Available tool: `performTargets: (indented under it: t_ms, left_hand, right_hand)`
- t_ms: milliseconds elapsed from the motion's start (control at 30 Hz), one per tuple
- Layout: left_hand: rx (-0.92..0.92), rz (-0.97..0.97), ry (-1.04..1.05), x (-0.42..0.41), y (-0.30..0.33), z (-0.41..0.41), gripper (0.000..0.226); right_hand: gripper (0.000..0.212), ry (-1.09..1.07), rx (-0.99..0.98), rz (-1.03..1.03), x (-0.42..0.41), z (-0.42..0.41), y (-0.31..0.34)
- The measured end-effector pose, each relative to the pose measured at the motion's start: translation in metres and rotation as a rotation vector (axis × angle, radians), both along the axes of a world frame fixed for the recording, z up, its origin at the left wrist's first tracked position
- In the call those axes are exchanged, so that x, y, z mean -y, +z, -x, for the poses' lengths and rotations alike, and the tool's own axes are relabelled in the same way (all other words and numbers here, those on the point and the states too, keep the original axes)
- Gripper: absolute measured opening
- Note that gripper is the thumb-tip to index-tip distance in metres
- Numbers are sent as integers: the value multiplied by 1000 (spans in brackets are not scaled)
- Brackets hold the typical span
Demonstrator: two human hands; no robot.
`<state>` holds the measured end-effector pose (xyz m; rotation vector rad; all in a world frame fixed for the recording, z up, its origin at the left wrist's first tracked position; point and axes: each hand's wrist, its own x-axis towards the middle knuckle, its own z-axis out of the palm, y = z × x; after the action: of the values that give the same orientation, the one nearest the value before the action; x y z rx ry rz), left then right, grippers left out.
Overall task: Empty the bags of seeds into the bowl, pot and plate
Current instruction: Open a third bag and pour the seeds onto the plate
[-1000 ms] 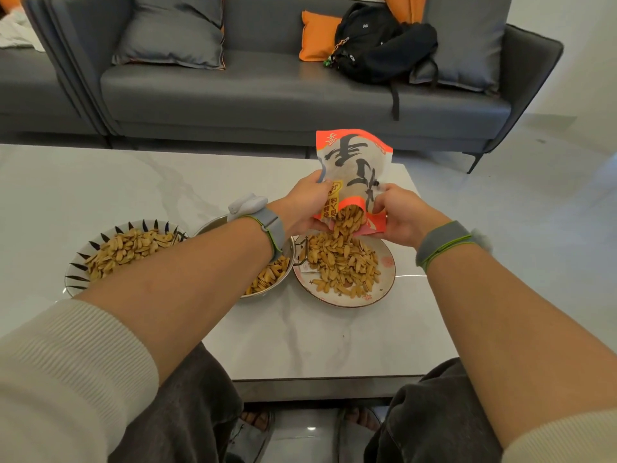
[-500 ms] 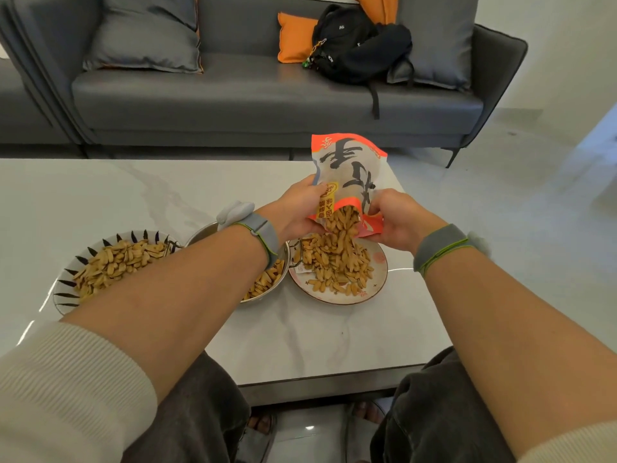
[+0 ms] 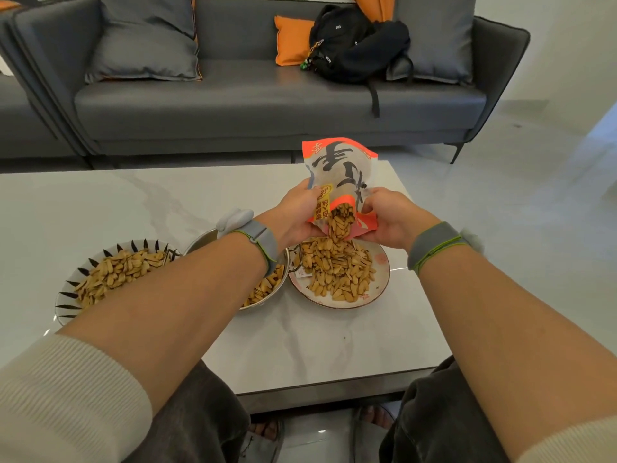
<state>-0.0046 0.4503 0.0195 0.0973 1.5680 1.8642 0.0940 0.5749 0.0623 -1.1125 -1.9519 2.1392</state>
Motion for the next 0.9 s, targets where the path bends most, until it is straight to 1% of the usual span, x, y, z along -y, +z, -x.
performTargets:
  t_ms: [433, 600, 700, 900]
  left_hand:
    - [-110, 30, -7, -1, 1, 4, 33]
    - [-138, 47, 12, 1, 2, 2, 31]
    - [-150, 50, -6, 0, 0, 2, 32]
    - [-146, 38, 4, 0, 2, 2, 31]
  right_hand:
    - [46, 43, -48, -9, -2, 0, 3]
    - [44, 18, -39, -1, -3, -1, 4]
    - [45, 49, -50, 3, 0, -1, 3]
    - [47, 36, -74, 27, -3, -2, 5]
